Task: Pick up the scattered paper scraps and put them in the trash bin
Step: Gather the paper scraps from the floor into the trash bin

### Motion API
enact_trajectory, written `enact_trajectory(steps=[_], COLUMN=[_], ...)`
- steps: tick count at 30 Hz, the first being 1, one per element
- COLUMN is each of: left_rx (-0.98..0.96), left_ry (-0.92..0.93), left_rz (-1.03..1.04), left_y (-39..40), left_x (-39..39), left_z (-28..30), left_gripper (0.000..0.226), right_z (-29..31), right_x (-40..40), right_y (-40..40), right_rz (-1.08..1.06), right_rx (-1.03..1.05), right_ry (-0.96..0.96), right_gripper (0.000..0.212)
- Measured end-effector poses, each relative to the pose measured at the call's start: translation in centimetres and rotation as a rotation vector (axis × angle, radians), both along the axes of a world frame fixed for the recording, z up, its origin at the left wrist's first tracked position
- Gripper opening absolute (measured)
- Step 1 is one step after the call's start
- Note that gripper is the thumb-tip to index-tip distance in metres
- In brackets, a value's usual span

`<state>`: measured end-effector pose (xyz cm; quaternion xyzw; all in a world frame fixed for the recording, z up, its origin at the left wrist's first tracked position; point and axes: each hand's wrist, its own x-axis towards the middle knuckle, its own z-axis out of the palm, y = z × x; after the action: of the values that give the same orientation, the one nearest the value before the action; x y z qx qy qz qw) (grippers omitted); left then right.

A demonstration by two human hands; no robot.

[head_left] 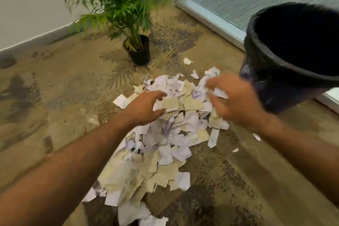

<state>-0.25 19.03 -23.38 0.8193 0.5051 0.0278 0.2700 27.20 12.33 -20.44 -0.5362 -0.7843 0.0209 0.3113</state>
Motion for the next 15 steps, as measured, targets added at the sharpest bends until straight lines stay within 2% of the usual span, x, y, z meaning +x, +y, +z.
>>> enact_trajectory(steps=[2,4,5,7,9,12,15], left_rx=[-0.1,-0.153,-0.157,-0.142,-0.131,-0.178,-0.163], left_ry=[0.043,0.133,0.205,0.436,0.59,0.609,0.602], left_rz=[-0.006,-0.039,-0.075,-0.209,-0.316,-0.322,-0.215], left_y=[-2.3,-4.9,-6.2,-9.1,-11.8,-14.7,-15.2], left_x=[-3.6,-6.5,-7.8,-9.7,-11.0,-11.1,-10.0], left_z=[-2.5,-4.3,-5.1,-6.2,-7.1,-8.2,-9.2], left_gripper=[0.05,0.054,0.065,0.102,0.129,0.142,0.14], right_z=[-5.5,-9.8,-11.3,-13.6,-15.5,-16.6,-16.6], right_x=[-3.1,-5.7,-6.8,-8.7,-9.6,-10.2,-10.5], right_y=[-2.6,-5.0,-6.0,-7.4,-7.8,-6.9,-5.8], right_rz=[0.192,0.391,0.486,0.653,0.717,0.71,0.716], right_rx=[-0.197,-0.323,-0.375,-0.432,-0.411,-0.367,-0.285], right_ry=[-0.031,-0.178,-0.298,-0.543,-0.689,-0.723,-0.754], right_gripper=[0.04,0.06,0.073,0.097,0.113,0.116,0.098])
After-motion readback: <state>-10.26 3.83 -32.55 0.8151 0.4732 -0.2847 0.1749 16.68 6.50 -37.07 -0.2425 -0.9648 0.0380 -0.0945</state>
